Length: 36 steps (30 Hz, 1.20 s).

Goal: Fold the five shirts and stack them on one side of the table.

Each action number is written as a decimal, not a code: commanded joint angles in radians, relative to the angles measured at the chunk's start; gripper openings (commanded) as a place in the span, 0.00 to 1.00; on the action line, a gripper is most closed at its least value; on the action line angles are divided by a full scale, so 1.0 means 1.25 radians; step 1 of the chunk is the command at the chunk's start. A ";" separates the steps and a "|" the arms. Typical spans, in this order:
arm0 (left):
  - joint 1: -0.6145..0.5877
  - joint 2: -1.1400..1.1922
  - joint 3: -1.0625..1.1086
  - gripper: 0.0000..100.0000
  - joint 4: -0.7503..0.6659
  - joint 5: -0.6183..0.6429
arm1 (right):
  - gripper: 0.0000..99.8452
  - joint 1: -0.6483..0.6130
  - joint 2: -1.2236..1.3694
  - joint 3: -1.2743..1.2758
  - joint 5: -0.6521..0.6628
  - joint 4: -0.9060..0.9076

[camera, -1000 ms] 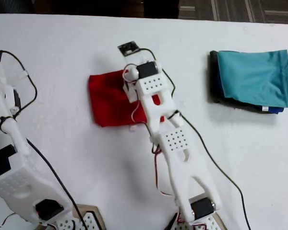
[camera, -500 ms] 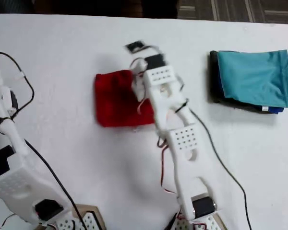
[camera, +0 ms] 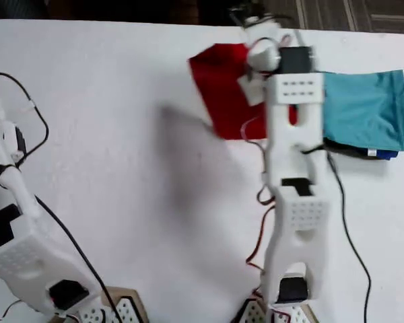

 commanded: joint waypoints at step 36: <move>0.098 -0.054 -0.002 0.03 -0.001 0.049 | 0.17 0.479 0.262 -0.142 0.308 -0.255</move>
